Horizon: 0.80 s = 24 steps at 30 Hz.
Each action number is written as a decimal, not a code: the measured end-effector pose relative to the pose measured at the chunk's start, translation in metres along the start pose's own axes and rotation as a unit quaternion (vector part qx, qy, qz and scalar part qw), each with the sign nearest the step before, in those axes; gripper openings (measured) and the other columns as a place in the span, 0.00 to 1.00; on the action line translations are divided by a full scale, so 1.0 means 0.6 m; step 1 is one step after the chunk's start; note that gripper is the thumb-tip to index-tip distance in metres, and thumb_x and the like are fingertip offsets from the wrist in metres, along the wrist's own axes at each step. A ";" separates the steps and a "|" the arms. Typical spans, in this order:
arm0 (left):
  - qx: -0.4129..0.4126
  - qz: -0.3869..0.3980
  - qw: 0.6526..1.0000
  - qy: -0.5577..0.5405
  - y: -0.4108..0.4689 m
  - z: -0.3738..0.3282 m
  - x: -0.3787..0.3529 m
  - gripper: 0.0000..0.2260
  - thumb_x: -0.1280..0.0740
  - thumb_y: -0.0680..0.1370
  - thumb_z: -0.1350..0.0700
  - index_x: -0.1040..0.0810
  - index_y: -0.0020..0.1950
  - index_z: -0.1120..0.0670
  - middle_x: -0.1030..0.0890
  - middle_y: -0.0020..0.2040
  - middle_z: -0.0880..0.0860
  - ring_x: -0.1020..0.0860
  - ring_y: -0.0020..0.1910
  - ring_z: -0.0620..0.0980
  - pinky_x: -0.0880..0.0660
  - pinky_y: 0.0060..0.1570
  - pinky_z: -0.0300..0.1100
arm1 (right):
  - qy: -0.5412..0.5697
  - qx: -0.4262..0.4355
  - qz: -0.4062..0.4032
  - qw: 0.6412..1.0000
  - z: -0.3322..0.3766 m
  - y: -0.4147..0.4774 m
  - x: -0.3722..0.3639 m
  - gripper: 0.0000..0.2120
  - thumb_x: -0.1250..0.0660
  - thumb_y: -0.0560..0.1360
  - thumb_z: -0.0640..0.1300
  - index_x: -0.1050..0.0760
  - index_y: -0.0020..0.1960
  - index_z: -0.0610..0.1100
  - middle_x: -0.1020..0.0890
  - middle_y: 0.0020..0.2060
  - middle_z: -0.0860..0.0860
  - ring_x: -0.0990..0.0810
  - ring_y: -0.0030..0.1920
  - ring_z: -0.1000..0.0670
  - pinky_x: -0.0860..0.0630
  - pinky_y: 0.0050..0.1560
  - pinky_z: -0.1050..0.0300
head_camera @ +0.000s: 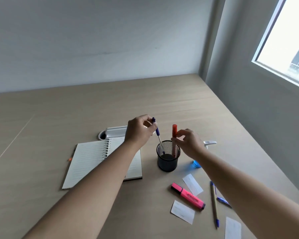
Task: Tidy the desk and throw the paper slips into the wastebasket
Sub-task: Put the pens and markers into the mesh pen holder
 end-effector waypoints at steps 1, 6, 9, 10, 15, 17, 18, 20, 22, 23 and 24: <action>0.012 0.019 1.000 0.005 0.005 0.019 -0.025 0.04 0.30 0.71 0.53 0.20 0.38 0.52 0.18 0.32 0.53 0.16 0.35 0.57 0.18 0.41 0.53 | -0.020 -0.001 0.009 1.000 -0.011 0.006 -0.012 0.09 0.29 0.70 0.50 0.19 0.48 0.48 0.21 0.49 0.48 0.24 0.51 0.45 0.33 0.48 0.56; 0.057 0.103 0.992 0.044 -0.007 0.102 -0.122 0.03 0.30 0.72 0.53 0.21 0.39 0.51 0.19 0.32 0.51 0.17 0.38 0.56 0.20 0.45 0.50 | -0.093 0.009 0.051 0.994 -0.049 0.006 -0.057 0.13 0.30 0.70 0.52 0.19 0.52 0.48 0.24 0.61 0.48 0.31 0.63 0.43 0.33 0.61 0.51; 0.080 0.106 0.989 0.066 -0.011 0.126 -0.136 0.05 0.31 0.73 0.53 0.22 0.47 0.52 0.18 0.35 0.53 0.18 0.42 0.56 0.22 0.45 0.46 | -0.099 0.005 0.052 0.994 -0.054 0.000 -0.061 0.15 0.31 0.71 0.53 0.20 0.55 0.48 0.27 0.65 0.48 0.33 0.65 0.44 0.34 0.64 0.48; 0.084 0.101 0.989 0.071 -0.012 0.129 -0.135 0.08 0.32 0.73 0.53 0.24 0.51 0.52 0.18 0.35 0.54 0.18 0.42 0.55 0.24 0.45 0.46 | -0.089 0.008 0.043 0.995 -0.053 -0.003 -0.058 0.14 0.31 0.71 0.52 0.20 0.55 0.48 0.27 0.65 0.48 0.33 0.65 0.44 0.34 0.64 0.49; 0.025 0.026 0.993 0.110 -0.038 0.091 -0.094 0.14 0.33 0.74 0.58 0.29 0.58 0.54 0.27 0.30 0.47 0.25 0.36 0.53 0.29 0.41 0.44 | -0.045 0.063 -0.047 0.996 -0.037 -0.046 -0.005 0.05 0.32 0.72 0.42 0.19 0.45 0.44 0.19 0.50 0.48 0.24 0.54 0.46 0.33 0.51 0.59; -0.043 0.002 0.991 0.130 -0.074 0.057 -0.087 0.10 0.34 0.73 0.61 0.27 0.54 0.56 0.31 0.27 0.46 0.27 0.32 0.54 0.29 0.37 0.44 | -0.029 0.077 -0.073 0.994 -0.039 -0.078 0.025 0.03 0.32 0.71 0.39 0.20 0.41 0.43 0.20 0.40 0.49 0.22 0.45 0.47 0.29 0.47 0.56; -0.078 0.004 0.987 0.138 -0.097 0.044 -0.094 0.08 0.34 0.72 0.61 0.25 0.51 0.56 0.30 0.27 0.47 0.26 0.30 0.56 0.28 0.35 0.44 | -0.027 0.068 -0.087 0.994 -0.051 -0.097 0.042 0.03 0.33 0.71 0.39 0.21 0.40 0.43 0.21 0.36 0.50 0.23 0.40 0.47 0.27 0.44 0.54; -0.146 0.051 0.974 0.167 -0.148 0.023 -0.129 0.06 0.33 0.71 0.61 0.23 0.47 0.56 0.24 0.29 0.52 0.22 0.31 0.59 0.26 0.33 0.44 | -0.033 0.007 -0.107 0.994 -0.099 -0.134 0.069 0.04 0.33 0.72 0.40 0.22 0.40 0.41 0.24 0.31 0.50 0.26 0.34 0.46 0.29 0.40 0.53; -0.159 0.165 0.950 0.210 -0.190 0.028 -0.191 0.07 0.35 0.73 0.58 0.23 0.50 0.54 0.19 0.39 0.54 0.19 0.40 0.59 0.26 0.37 0.44 | -0.046 -0.073 -0.102 0.991 -0.161 -0.168 0.077 0.07 0.34 0.73 0.43 0.22 0.40 0.40 0.21 0.31 0.45 0.25 0.35 0.44 0.30 0.39 0.53; -0.142 0.231 0.932 0.243 -0.208 0.040 -0.222 0.10 0.37 0.74 0.56 0.24 0.54 0.53 0.19 0.46 0.53 0.20 0.46 0.58 0.26 0.42 0.45 | -0.062 -0.107 -0.085 0.989 -0.187 -0.185 0.073 0.08 0.35 0.73 0.44 0.23 0.40 0.41 0.19 0.34 0.43 0.24 0.38 0.42 0.30 0.39 0.53; -0.122 0.285 0.907 0.285 -0.222 0.058 -0.248 0.13 0.37 0.75 0.54 0.26 0.59 0.52 0.21 0.53 0.53 0.21 0.52 0.56 0.26 0.48 0.46 | -0.084 -0.132 -0.060 0.986 -0.209 -0.199 0.064 0.09 0.36 0.74 0.46 0.24 0.39 0.41 0.18 0.37 0.42 0.23 0.40 0.42 0.31 0.39 0.54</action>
Point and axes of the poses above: each hand's wrist, its own y-axis towards the middle knuckle, its own x-axis out of the back of the hand, z = x × y, the point moved 10 cm from there along y, towards the middle knuckle
